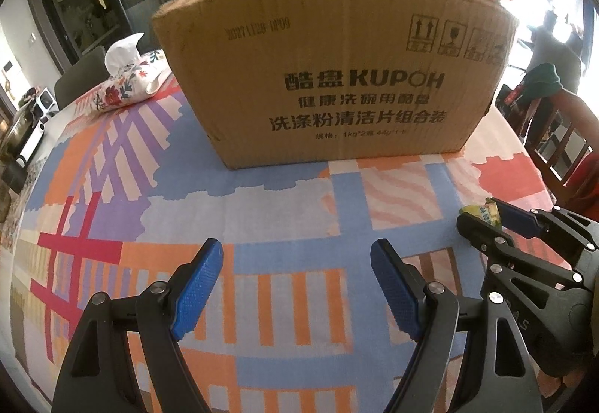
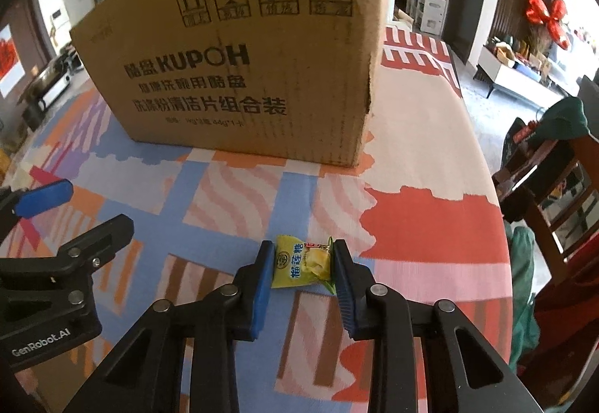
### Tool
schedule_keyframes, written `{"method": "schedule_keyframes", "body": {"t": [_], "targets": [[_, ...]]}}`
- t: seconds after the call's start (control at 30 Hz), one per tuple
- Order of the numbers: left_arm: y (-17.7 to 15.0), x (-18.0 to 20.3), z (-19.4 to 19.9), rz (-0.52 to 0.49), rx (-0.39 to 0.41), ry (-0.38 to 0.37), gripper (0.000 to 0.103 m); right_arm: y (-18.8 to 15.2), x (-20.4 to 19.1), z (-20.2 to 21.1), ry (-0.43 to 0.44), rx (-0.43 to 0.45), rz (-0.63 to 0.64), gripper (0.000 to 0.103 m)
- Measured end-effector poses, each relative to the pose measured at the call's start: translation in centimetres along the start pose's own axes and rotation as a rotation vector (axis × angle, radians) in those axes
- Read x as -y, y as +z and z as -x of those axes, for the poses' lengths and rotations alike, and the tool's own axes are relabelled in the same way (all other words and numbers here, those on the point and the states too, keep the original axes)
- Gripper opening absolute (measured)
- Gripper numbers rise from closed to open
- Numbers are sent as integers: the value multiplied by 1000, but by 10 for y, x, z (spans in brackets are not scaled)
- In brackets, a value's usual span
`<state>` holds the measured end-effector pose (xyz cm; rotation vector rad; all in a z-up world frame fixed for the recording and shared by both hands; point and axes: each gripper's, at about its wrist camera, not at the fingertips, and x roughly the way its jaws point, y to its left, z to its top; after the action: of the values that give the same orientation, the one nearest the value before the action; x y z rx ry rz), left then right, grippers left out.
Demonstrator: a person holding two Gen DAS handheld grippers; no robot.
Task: Organize snacks
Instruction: 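Grasp the yellow-green candy with the right tool, then carry the held candy with the right tool over the box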
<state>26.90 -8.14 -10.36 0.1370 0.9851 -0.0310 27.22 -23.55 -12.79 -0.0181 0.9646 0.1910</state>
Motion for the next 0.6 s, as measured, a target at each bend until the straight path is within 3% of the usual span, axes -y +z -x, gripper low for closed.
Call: {"method": "schedule_keyframes", "body": {"t": [0.6], "targets": [[12,-9,80,-6,181,-11,81,15,-13,80,49,183,-41,32]]}}
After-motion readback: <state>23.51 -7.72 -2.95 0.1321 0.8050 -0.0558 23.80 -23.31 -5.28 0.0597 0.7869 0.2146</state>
